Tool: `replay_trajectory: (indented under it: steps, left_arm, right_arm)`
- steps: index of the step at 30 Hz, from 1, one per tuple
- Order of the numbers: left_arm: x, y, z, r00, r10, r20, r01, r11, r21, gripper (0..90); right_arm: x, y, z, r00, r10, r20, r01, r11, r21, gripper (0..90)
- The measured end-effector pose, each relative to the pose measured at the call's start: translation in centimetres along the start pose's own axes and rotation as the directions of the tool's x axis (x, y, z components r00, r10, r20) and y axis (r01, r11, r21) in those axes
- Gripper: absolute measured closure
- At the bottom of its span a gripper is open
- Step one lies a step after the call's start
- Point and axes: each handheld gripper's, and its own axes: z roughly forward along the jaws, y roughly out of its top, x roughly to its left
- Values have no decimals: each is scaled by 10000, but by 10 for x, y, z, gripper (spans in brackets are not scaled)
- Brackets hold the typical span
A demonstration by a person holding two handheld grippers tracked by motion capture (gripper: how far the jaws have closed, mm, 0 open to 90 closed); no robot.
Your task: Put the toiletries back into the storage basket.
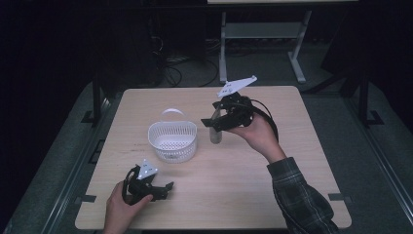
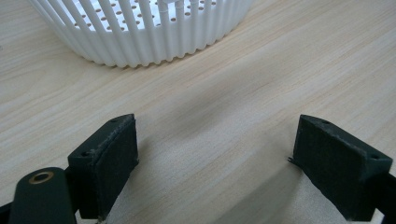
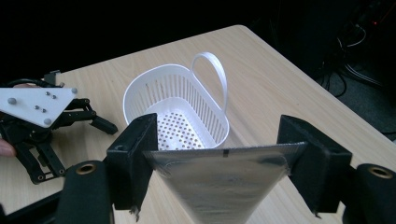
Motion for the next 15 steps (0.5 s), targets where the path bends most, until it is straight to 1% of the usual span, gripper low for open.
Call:
replay_trajectory:
  steps: [11,14,15]
  left_arm:
    - [0,0,0,10000,10,8,-10,10000,15,128]
    - [0,0,0,10000,8,19,-8,10000,17,128]
    - [0,0,0,10000,11,21,-11,10000,17,129]
  right_arm:
    - [5,12,9,9998,-80,-206,78,9999,-70,298]
    - [6,15,11,9995,-188,-251,186,9998,-99,298]
    - [7,16,12,9995,-140,-283,138,9998,-106,298]
